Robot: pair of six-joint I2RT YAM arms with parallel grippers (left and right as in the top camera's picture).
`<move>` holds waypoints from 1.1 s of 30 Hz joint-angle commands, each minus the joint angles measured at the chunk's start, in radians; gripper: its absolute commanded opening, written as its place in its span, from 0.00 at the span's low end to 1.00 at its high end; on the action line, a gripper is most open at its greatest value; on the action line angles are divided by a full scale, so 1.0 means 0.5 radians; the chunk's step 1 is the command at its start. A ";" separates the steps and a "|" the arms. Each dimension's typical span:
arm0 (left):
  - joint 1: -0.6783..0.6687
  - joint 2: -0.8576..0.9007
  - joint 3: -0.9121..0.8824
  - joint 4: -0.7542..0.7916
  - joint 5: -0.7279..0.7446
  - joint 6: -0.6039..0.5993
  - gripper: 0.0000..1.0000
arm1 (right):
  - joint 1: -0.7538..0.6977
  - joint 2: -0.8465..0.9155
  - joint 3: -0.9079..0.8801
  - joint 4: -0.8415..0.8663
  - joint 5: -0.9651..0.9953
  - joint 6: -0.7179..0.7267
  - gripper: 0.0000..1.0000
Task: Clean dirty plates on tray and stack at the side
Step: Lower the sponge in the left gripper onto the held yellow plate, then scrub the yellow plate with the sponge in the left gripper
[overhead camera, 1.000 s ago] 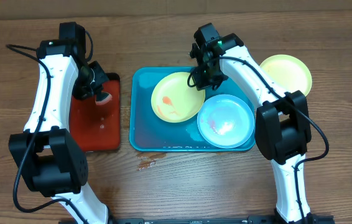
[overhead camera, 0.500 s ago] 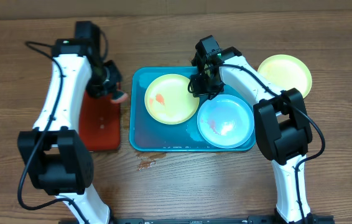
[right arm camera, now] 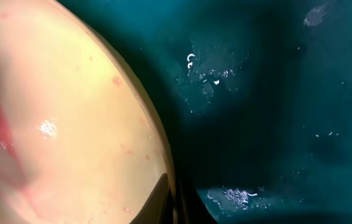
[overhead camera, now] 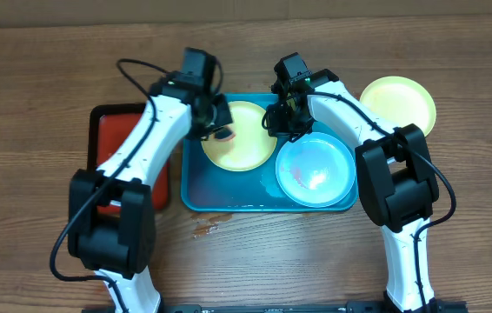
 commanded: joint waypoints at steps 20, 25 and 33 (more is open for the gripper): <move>-0.089 0.416 -0.011 0.097 -0.336 -0.095 0.04 | 0.010 0.037 -0.117 0.034 0.028 0.031 0.06; -0.031 0.408 0.037 -0.130 -0.636 0.053 0.04 | 0.010 0.037 -0.117 0.034 0.028 0.031 0.05; -0.011 0.408 0.433 -0.446 -0.579 0.115 0.04 | 0.010 0.037 -0.117 0.037 0.028 0.031 0.05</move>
